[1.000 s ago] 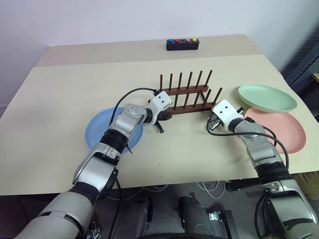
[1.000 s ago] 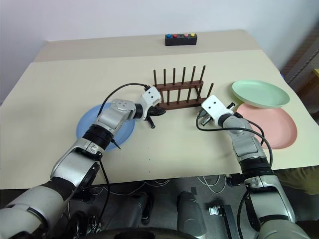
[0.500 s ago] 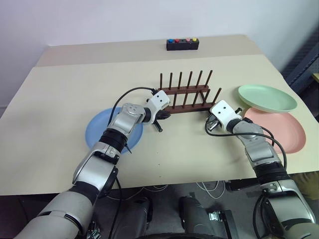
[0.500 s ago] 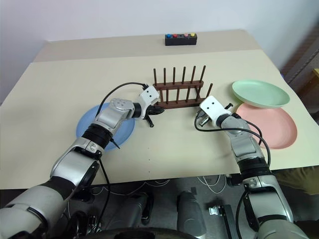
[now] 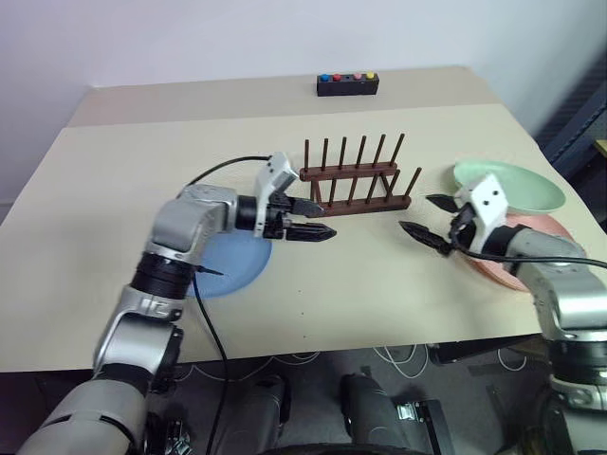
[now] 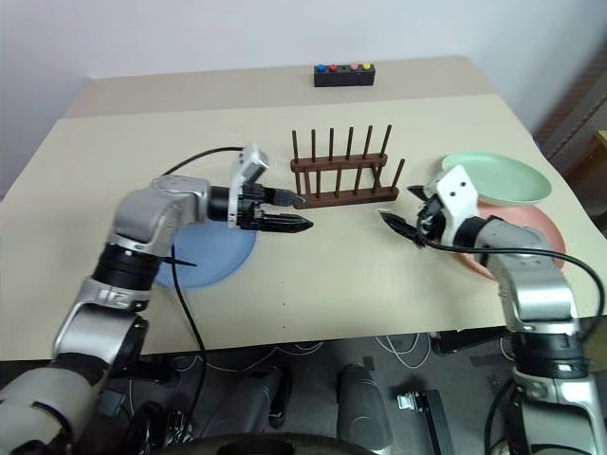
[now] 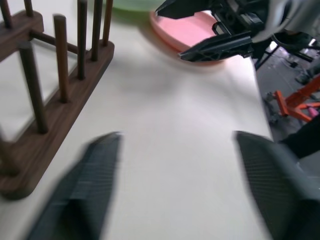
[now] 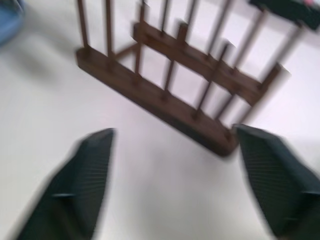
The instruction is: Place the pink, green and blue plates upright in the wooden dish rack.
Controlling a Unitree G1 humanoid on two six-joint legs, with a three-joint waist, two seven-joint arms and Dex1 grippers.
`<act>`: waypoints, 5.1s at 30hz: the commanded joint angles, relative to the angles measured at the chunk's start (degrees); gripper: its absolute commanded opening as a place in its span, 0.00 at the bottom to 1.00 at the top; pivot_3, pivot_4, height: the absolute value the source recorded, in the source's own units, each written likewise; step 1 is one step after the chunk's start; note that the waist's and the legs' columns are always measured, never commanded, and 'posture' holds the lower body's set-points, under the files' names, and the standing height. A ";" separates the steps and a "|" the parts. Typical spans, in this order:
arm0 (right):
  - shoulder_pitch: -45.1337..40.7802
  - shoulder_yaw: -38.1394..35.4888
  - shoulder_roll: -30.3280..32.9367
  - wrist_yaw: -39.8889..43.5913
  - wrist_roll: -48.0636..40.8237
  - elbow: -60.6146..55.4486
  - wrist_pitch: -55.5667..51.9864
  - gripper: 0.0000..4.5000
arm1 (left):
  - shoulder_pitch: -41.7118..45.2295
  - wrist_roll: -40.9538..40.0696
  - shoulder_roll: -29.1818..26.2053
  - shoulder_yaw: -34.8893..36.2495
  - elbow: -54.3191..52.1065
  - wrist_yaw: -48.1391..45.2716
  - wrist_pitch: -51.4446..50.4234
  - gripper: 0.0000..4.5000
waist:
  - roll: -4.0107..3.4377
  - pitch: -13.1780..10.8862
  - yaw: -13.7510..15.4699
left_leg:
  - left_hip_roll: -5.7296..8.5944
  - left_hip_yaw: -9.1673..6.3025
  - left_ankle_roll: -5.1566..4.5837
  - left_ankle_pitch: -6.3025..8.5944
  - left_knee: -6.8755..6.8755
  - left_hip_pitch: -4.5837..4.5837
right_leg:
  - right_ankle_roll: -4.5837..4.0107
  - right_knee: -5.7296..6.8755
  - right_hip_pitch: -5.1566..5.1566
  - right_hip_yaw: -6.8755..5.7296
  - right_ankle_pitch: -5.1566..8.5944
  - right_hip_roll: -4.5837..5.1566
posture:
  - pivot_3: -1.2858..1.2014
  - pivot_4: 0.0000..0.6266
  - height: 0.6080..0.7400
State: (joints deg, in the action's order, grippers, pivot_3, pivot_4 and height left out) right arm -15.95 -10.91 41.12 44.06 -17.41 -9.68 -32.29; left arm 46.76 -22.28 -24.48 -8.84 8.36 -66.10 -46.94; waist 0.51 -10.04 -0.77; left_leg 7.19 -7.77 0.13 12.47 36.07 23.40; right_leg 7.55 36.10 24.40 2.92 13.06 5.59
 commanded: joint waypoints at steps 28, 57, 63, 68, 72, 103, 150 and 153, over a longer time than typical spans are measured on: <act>19.75 -6.83 17.51 -1.97 4.49 0.17 -13.07 0.46 | -7.71 -9.94 -6.90 6.56 -10.72 -10.60 19.44 1.00 | 0.00 0.00 0.25 | -0.02 0.10 -0.04 0.03 -0.01 0.02 | -0.02 -0.11 -0.06 0.01 0.01 0.06 | 0.52 0.24 1.00; 7.28 -30.05 23.22 13.49 -29.00 -16.66 -41.64 0.01 | -6.75 -8.26 -6.43 6.13 -6.70 -8.41 23.95 1.00 | 0.04 -0.02 1.42 | -0.09 0.12 -0.11 0.08 0.03 0.05 | -0.02 -0.30 -0.13 -0.02 0.01 0.07 | 0.52 0.24 1.00; -13.32 -36.04 13.33 2.98 -39.94 -4.55 -42.19 0.01 | -6.24 -8.98 -6.30 6.95 -6.05 -8.15 23.84 1.00 | 0.05 -0.04 1.43 | -0.09 0.12 -0.12 0.08 -0.02 0.10 | -0.04 -0.44 -0.12 -0.02 -0.01 0.07 | 0.52 0.24 1.00; -21.41 -33.57 7.69 -2.84 -40.29 2.01 -34.74 0.01 | -5.58 -9.01 -5.26 7.52 -5.22 -6.92 25.02 1.00 | 0.03 -0.04 1.44 | -0.07 0.13 -0.15 0.10 -0.05 0.14 | -0.03 -0.57 -0.12 -0.01 -0.03 0.08 | 0.52 0.24 1.00; -30.58 -31.61 0.21 -3.13 -41.52 11.63 -25.98 0.01 | -5.23 -9.89 -4.34 8.39 -5.51 -5.68 24.36 1.00 | 0.00 -0.04 0.78 | -0.09 0.13 -0.15 0.10 -0.08 0.13 | -0.04 -0.53 -0.08 0.00 -0.04 0.04 | 0.52 0.24 1.00; -37.72 -12.48 -0.93 19.92 -28.13 43.16 -9.54 0.01 | -10.06 -13.08 -7.11 10.72 -14.65 -0.49 20.17 1.00 | -0.04 -0.04 -0.08 | -0.07 0.12 -0.14 0.10 -0.12 0.12 | -0.04 -0.41 0.01 0.01 -0.05 0.02 | 0.52 0.24 1.00; -33.27 -13.70 -2.48 11.52 -15.20 38.89 15.55 0.98 | -10.18 -12.70 -6.62 9.92 -14.57 -0.29 20.61 1.00 | -0.05 -0.05 -0.04 | -0.06 0.13 -0.12 0.10 -0.11 0.12 | -0.04 -0.37 0.04 0.01 -0.05 0.01 | 0.52 0.24 1.00; -32.97 -18.04 -1.33 8.21 -17.44 40.88 15.06 0.98 | -10.29 -12.98 -6.40 9.88 -14.74 -0.29 20.41 1.00 | -0.05 -0.05 0.11 | -0.06 0.13 -0.12 0.10 -0.11 0.12 | -0.04 -0.37 0.03 0.02 -0.04 0.02 | 0.52 0.24 1.00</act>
State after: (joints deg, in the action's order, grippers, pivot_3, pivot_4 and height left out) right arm -48.42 -25.61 37.62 53.93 -33.02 31.76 -18.35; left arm 36.39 -34.41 -30.99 0.75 -4.78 -66.28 -27.01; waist 0.45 -10.09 -0.66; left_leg 7.13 -7.64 0.01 12.56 35.96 23.52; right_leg 7.50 35.73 24.43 2.94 13.02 5.60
